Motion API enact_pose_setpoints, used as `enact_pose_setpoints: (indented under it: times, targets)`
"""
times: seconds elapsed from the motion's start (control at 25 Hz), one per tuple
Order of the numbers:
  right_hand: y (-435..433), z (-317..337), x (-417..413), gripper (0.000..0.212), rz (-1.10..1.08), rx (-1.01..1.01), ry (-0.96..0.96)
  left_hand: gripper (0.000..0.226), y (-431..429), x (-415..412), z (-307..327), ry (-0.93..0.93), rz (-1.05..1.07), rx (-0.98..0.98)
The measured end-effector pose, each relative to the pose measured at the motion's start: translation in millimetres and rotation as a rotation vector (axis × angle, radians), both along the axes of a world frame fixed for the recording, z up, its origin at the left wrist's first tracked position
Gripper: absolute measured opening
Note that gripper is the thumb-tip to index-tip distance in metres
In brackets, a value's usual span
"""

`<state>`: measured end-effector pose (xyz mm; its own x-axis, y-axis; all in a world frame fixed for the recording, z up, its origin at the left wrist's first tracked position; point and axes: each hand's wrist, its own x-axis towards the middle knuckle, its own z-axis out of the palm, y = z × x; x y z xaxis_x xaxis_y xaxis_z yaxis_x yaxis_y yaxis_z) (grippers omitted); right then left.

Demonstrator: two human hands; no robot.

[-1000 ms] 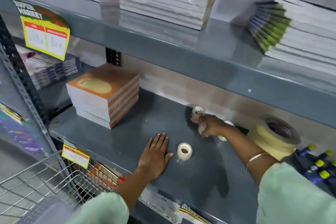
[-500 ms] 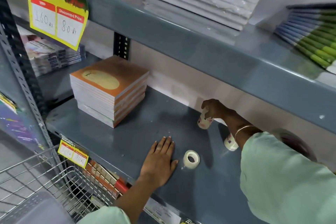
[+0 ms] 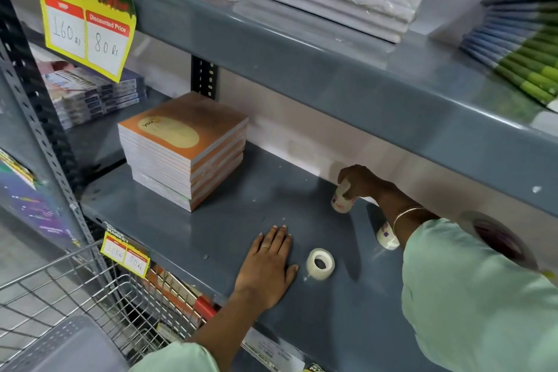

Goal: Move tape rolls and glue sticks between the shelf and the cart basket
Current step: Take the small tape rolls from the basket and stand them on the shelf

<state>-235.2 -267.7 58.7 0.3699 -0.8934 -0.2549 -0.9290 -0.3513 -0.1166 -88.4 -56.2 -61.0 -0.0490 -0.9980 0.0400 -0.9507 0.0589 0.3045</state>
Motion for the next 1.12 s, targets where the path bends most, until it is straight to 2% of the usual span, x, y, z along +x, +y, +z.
enact_pose_setpoints:
  times: [0.12,0.2,0.32,0.4,0.48,0.6,0.68,0.88,1.0,1.12]
  targets:
    - [3,3,1,0.065,-0.015,0.0,0.029,0.06,-1,0,-1,0.003,0.003,-0.008]
    - [17,8,6,0.076,-0.013,-0.1,-0.008,0.06,1,0,-1,-0.001,0.004,-0.01]
    - [58,7,15,0.062,0.066,-0.368,-0.114,0.06,1,0,-2,-0.01,0.0,-0.011]
    - [93,-2,15,0.053,0.12,-0.279,-0.129,0.06,0,-1,-3,-0.015,0.0,-0.02]
    - [124,-18,8,0.057,0.188,-0.043,-0.054,0.06,-1,0,-4,-0.03,0.001,-0.016]
    - [152,-38,-4,0.066,0.255,0.145,0.038,0.082,-1,-2,-3,-0.032,-0.003,-0.017]
    - [158,-46,-5,0.064,0.247,0.132,0.015,0.089,-1,-2,-4,-0.028,0.006,-0.021]
    - [147,-42,-15,0.046,0.215,0.026,-0.094,0.09,0,-3,-5,-0.016,0.017,-0.025]
    - [113,-10,-42,0.049,0.098,-0.082,-0.155,0.089,-1,-3,-5,-0.007,0.016,-0.035]
    - [77,17,-79,0.049,-0.041,-0.159,-0.12,0.088,-1,-3,-6,-0.013,0.014,-0.045]
